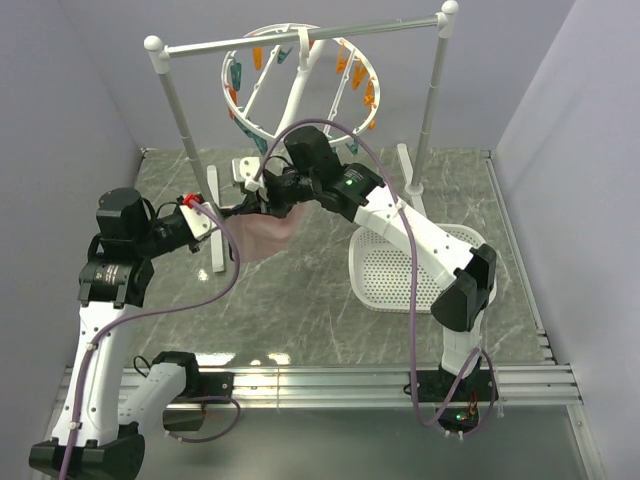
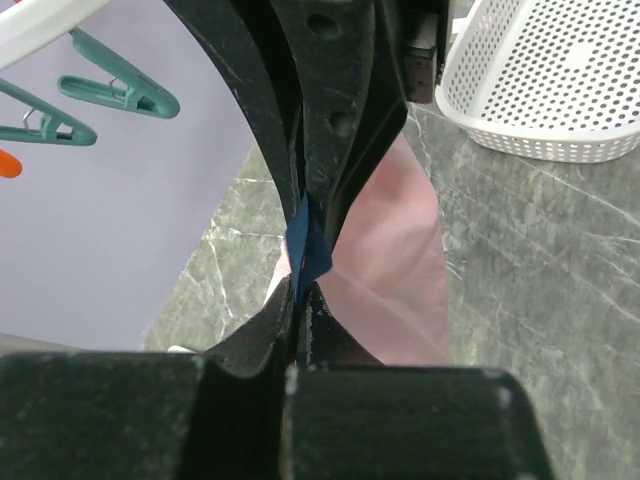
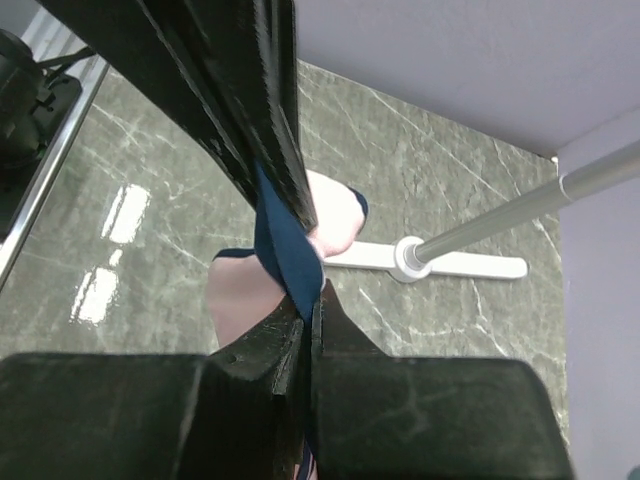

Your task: Clip the underwear to the hanger

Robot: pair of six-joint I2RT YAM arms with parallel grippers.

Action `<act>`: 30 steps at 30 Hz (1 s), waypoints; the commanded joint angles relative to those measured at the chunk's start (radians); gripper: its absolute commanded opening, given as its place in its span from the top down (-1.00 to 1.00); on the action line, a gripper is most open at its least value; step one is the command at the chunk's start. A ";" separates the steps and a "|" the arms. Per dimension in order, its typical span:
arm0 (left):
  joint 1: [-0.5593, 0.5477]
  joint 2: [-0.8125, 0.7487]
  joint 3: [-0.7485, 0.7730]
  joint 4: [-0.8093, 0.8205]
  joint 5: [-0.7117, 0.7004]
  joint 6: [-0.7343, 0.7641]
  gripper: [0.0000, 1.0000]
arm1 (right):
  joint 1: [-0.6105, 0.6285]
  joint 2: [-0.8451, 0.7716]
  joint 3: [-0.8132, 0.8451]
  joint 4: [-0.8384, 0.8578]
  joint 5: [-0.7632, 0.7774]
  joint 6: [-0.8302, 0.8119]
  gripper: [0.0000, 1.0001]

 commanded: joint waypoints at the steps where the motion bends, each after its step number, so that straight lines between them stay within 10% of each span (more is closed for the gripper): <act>1: 0.002 0.000 0.051 -0.021 0.031 0.017 0.99 | -0.021 -0.025 0.014 -0.017 -0.009 0.008 1.00; 3: 0.002 0.011 0.069 -0.049 0.036 0.020 0.99 | -0.029 -0.035 -0.003 -0.036 0.003 -0.030 0.93; 10: 0.000 0.080 0.166 -0.167 0.064 0.060 0.99 | -0.052 -0.097 -0.055 -0.034 0.019 -0.064 -0.30; 30: -0.021 0.152 0.221 -0.208 0.070 -0.009 0.99 | 0.005 -0.154 -0.196 0.231 -0.034 0.137 -0.36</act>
